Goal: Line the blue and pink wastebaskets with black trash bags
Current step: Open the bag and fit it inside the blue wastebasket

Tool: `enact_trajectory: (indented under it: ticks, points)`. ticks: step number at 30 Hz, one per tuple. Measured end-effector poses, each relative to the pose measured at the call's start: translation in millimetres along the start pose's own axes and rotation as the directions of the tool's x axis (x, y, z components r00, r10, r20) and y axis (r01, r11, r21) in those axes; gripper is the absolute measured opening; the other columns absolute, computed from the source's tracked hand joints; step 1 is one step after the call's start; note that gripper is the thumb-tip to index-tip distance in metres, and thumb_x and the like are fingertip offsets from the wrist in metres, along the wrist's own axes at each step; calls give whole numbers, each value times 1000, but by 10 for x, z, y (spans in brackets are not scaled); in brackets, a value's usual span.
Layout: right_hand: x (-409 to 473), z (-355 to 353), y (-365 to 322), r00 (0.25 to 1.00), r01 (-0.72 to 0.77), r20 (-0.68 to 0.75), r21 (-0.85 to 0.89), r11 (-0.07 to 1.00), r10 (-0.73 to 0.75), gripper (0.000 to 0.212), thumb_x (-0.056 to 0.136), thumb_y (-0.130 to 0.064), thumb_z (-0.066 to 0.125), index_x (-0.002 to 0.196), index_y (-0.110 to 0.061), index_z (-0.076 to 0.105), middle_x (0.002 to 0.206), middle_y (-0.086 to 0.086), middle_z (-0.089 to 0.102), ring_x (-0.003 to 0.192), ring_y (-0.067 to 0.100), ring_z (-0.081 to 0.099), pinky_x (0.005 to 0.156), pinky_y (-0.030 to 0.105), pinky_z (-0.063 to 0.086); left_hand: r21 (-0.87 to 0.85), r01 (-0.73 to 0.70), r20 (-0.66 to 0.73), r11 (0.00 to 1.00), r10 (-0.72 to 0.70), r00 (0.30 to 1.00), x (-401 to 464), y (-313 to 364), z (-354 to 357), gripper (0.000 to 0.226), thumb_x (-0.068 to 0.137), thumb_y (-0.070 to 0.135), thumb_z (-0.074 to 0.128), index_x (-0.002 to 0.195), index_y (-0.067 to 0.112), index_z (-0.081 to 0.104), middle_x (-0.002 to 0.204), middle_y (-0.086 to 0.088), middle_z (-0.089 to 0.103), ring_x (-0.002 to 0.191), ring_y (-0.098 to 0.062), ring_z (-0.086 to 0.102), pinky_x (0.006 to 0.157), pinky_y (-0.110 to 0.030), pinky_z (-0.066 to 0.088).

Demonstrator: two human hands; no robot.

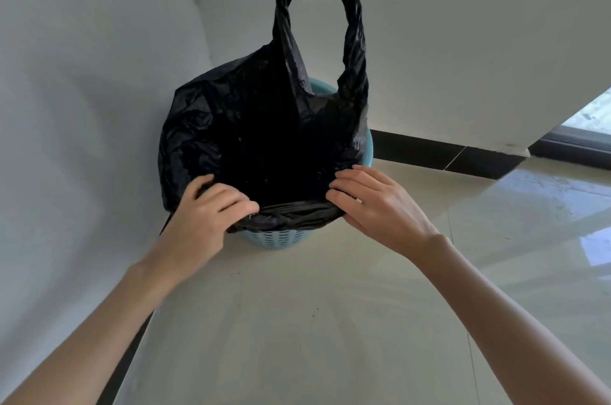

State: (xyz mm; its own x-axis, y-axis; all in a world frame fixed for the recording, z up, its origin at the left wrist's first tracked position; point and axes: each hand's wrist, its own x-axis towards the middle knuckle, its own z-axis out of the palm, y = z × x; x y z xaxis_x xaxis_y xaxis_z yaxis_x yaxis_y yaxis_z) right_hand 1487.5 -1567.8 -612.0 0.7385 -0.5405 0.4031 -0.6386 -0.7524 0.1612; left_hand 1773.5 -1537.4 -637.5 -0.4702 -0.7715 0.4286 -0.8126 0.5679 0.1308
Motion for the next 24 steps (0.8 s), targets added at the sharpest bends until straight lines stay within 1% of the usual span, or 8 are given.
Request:
enact_trajectory:
  ticks: [2,6,10,12,14,17,21,24]
  points:
    - [0,1,-24,999,21,-38,-15,1000,-21,17,88,-2,55,99,-7,67,99,8,70,98,24,64,100,32,44,-7,24,2,1000,-24,1000,-40,-131,-16,42,72,-9,32,98,19,50,87,-6,60,89,-17,48,112,-40,14]
    - [-17,-52,-186,993,23,-113,-16,1000,-25,19,84,5,58,96,-7,67,87,8,70,78,24,65,67,31,54,-26,69,2,997,-69,998,-20,-149,-67,42,73,-9,43,105,16,50,105,-9,57,102,-21,49,110,-54,19]
    - [-78,-76,-440,992,-25,-121,-9,1000,23,20,83,6,58,95,-7,68,83,7,69,71,23,63,58,31,51,-118,-57,-8,991,57,998,61,271,-127,50,74,9,45,124,13,49,125,-6,54,121,-19,45,112,-46,23]
    - [-72,-125,-551,992,-51,-118,1,999,51,16,86,2,56,94,-5,68,88,8,69,78,24,64,66,32,53,-137,-136,4,981,138,990,92,514,-49,45,80,21,55,123,10,52,121,-4,60,118,-17,49,109,-40,29]
    - [-45,-207,-627,989,-22,-149,26,999,26,18,87,2,51,94,0,67,103,13,69,98,25,63,88,32,51,-119,-151,-22,981,150,989,101,657,45,37,85,31,57,116,9,54,106,-4,68,102,-17,60,101,-36,38]
    - [64,-365,-661,978,95,-196,86,992,-76,23,93,1,44,97,3,66,121,17,63,119,27,55,107,35,40,-104,-171,-114,980,159,981,128,674,97,21,96,28,41,101,12,54,90,-2,71,84,-16,64,86,-31,42]
    - [203,-440,-457,992,74,111,-55,996,-68,35,89,0,32,109,-2,60,117,15,64,122,31,51,115,41,21,-101,-213,-103,972,202,974,92,595,122,17,90,18,55,105,13,58,95,1,70,91,-10,55,85,-29,42]
    - [152,-456,-246,966,1,256,-162,987,41,40,78,-7,31,105,-7,61,95,10,67,99,32,60,111,41,25,-151,-200,-88,968,188,978,-4,461,105,33,83,7,61,114,17,56,109,3,68,101,-7,55,91,-30,39]
